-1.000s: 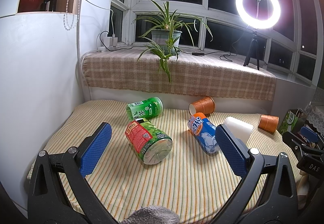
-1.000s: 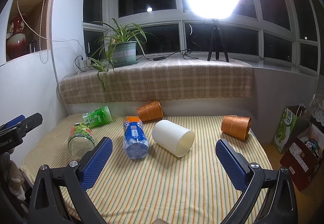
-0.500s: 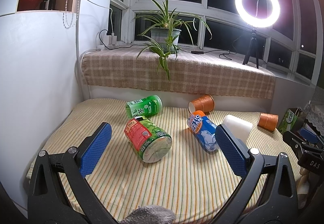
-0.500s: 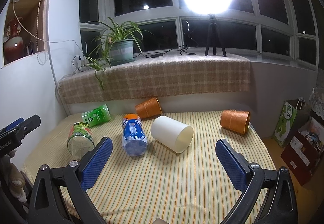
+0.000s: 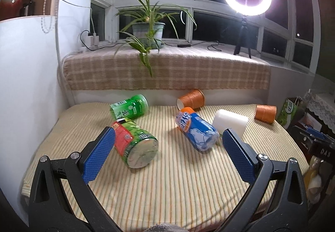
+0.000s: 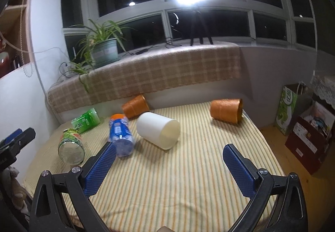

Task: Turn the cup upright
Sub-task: 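Move the right tool toward the lying green-and-red grapefruit tea bottle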

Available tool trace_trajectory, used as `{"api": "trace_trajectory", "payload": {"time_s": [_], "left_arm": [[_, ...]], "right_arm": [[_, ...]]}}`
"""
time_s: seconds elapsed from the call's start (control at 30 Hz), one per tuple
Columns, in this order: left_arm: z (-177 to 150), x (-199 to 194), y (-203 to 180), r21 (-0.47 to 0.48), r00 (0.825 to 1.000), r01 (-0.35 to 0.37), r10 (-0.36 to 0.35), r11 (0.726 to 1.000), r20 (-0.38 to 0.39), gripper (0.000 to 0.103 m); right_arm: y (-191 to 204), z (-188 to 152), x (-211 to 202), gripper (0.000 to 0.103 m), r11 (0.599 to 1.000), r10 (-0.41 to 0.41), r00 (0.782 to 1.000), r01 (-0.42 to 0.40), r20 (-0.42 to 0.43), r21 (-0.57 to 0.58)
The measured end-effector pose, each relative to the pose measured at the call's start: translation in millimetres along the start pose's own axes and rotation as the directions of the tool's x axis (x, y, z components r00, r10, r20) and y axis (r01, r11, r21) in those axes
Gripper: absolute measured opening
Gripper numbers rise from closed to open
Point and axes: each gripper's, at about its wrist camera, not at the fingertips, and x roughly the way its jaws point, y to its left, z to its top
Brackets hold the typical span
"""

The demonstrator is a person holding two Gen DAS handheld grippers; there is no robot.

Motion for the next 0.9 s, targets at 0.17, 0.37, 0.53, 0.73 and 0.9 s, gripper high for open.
{"api": "trace_trajectory", "payload": {"time_s": [0.17,0.37,0.53,0.73,0.9], "left_arm": [[-6,6,-7,0.009,1.000,0.008,-0.008,1.000,-0.026,0.103],[-12,11,-3,0.014,0.999,-0.001,0.001,1.000,-0.053,0.103],[-18,15,6,0.012,0.997,-0.017,0.017,1.000,-0.077,0.103],[-24,17,22,0.007,0.994,-0.041,0.041,0.999,-0.097,0.103],[-29,16,38,0.001,0.992,-0.066,0.066,0.998,-0.112,0.103]], "right_arm": [[-25,2,10,0.103,0.997,0.009,0.999,-0.007,-0.035,0.078],[-49,5,31,0.103,0.973,0.078,0.992,-0.055,-0.098,0.222],[-62,7,55,0.103,0.929,0.157,0.976,-0.096,-0.148,0.357],[-48,22,78,0.100,0.919,0.219,0.960,-0.142,-0.176,0.367],[-20,54,97,0.100,0.954,0.221,0.957,-0.171,-0.190,0.248]]}}
